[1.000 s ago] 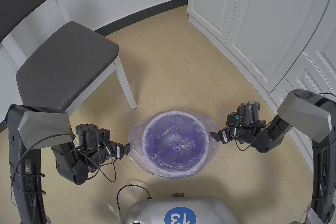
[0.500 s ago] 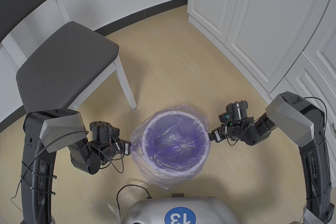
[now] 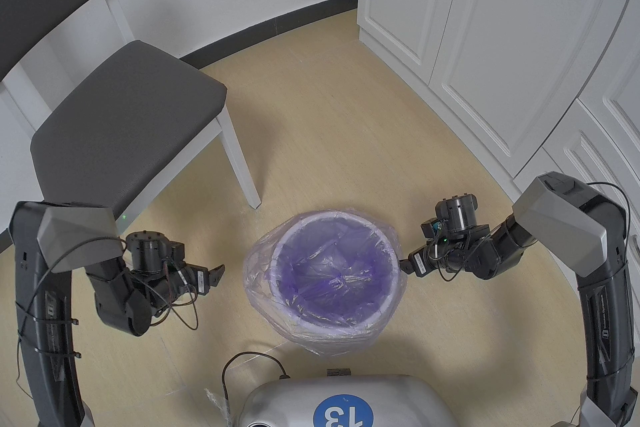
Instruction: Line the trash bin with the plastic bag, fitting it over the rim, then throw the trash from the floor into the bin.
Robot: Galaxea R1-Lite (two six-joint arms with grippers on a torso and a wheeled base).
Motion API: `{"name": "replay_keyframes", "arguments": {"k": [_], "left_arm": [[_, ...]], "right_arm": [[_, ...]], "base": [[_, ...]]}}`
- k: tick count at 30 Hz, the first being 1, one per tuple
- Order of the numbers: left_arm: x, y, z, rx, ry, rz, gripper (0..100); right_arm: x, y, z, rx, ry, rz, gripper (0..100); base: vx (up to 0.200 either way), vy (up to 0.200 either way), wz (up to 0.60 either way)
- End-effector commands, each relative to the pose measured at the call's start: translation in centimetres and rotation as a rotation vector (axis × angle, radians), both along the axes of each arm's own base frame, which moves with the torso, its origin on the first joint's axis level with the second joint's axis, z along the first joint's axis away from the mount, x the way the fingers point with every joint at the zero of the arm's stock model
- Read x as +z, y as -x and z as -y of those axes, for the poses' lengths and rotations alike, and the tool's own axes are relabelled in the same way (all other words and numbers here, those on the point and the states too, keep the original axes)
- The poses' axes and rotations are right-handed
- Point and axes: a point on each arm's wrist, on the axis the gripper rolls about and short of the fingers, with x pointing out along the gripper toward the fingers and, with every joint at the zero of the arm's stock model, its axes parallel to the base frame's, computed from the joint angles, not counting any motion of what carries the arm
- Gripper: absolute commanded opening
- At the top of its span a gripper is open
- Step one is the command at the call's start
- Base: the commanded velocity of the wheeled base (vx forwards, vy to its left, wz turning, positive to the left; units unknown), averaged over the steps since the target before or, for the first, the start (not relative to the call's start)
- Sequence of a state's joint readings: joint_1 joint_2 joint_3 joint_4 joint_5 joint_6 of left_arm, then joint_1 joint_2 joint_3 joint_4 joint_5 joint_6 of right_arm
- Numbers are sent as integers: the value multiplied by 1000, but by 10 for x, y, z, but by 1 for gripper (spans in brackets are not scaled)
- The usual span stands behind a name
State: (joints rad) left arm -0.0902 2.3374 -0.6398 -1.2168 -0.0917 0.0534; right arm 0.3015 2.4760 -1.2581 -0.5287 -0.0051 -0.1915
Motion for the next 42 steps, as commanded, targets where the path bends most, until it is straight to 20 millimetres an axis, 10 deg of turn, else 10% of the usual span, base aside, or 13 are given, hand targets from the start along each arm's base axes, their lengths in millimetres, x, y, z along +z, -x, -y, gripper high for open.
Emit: {"name": "replay_keyframes", "arguments": {"k": [1,14,25,42], "left_arm": [[49,36,-12,-5,51,100,100],[20,65,36,-155,98,0,100],[-35,35,49,-169,97,15,100],[-43,-7,63,-182,82,-14,100]], "right_arm": [[25,19,4,1,-16,61,100],[10,40,-6,38,-2,43,100],[7,42,-7,44,3,32,100],[1,39,-5,54,21,25,100]], "base": [[0,0,0],[0,0,0],[0,0,0],[0,0,0]]}}
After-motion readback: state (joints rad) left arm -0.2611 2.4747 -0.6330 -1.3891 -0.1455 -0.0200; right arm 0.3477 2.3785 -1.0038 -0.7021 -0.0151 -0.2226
